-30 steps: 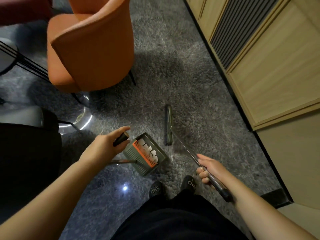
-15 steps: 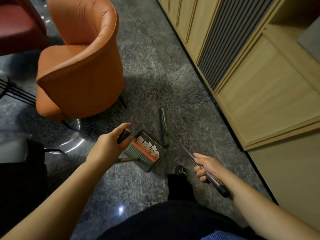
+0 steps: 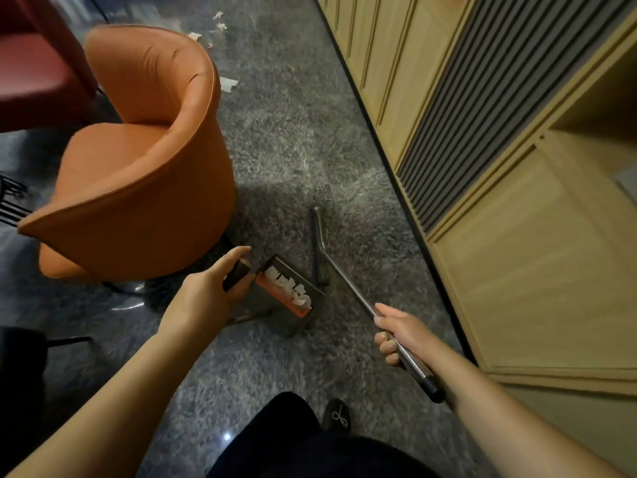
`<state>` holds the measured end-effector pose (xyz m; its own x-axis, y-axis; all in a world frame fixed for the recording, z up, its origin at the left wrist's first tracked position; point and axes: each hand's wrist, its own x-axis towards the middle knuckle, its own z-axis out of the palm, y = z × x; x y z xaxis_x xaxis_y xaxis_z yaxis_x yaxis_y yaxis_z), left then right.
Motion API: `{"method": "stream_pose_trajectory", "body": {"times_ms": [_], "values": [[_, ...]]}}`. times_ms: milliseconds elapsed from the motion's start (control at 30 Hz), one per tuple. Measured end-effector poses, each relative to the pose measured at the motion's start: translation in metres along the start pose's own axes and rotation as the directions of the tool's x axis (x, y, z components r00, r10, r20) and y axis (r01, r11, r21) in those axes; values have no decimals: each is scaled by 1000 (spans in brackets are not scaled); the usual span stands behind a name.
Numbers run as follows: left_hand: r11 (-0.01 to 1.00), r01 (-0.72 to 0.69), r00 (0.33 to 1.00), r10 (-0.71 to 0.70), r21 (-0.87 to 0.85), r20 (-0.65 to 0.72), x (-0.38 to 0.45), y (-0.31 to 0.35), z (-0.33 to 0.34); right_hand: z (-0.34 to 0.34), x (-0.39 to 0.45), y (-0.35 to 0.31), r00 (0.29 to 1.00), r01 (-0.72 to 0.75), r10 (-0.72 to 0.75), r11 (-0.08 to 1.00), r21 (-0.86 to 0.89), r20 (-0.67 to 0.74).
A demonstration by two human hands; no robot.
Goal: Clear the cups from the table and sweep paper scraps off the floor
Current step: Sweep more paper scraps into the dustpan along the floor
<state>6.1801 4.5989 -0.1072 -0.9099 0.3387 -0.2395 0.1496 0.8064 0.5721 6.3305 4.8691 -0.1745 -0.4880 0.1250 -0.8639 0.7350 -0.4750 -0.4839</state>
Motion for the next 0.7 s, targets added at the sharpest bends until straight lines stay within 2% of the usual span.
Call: {"method": "stream_pose_trajectory", "body": {"times_ms": [167,400,700], "values": [[998,-4,1000,3,-70,-17,63,17,-8,-2,44,-68,1000,0,0,1000,9,-9],[997,6,999,-4,-73,38,183,38,-20,7,97,-166,999,5,-6,1000,-18,-45],[997,19,1000,-19,-70,1,332,73,-25,5,166,-293,999,6,-8,999,-50,-40]]}}
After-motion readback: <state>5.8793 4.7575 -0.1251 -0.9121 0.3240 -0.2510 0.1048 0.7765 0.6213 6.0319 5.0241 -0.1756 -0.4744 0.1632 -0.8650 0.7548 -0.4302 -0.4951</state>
